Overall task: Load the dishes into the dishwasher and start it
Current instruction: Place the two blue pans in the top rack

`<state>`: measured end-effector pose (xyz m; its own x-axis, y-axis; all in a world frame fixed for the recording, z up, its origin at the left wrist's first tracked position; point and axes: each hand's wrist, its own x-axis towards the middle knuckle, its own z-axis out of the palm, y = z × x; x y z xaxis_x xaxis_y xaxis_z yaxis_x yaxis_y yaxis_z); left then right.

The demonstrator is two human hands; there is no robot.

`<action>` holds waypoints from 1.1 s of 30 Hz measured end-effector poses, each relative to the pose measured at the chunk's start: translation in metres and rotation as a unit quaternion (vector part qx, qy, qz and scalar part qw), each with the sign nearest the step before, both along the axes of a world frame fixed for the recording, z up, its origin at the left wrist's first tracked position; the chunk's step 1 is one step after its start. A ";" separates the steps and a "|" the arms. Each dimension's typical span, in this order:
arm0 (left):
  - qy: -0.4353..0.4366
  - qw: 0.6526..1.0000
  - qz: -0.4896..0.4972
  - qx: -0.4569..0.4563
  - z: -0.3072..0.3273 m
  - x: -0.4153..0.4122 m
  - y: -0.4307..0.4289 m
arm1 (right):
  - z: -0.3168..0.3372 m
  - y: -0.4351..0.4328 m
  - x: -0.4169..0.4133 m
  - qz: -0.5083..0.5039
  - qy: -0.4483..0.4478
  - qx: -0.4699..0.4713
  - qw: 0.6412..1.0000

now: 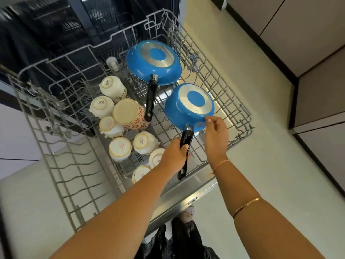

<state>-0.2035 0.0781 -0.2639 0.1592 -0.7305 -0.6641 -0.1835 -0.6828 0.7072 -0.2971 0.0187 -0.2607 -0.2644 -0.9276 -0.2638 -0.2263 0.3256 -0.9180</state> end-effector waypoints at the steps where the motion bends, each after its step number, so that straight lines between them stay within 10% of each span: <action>1: -0.049 0.998 -0.026 -0.001 -0.002 -0.002 -0.002 | 0.000 0.000 0.002 0.012 0.002 0.016 1.000; 8: -0.293 0.942 -0.161 -0.027 0.000 -0.011 0.000 | -0.011 0.020 0.020 0.081 -0.009 0.081 0.993; 24: -0.357 0.894 -0.260 0.074 0.002 -0.001 0.041 | 0.000 0.044 0.026 0.266 0.287 0.108 0.914; 33: -0.322 0.921 -0.216 0.033 0.002 0.013 0.060 | 0.004 0.042 0.014 0.304 0.292 0.106 0.901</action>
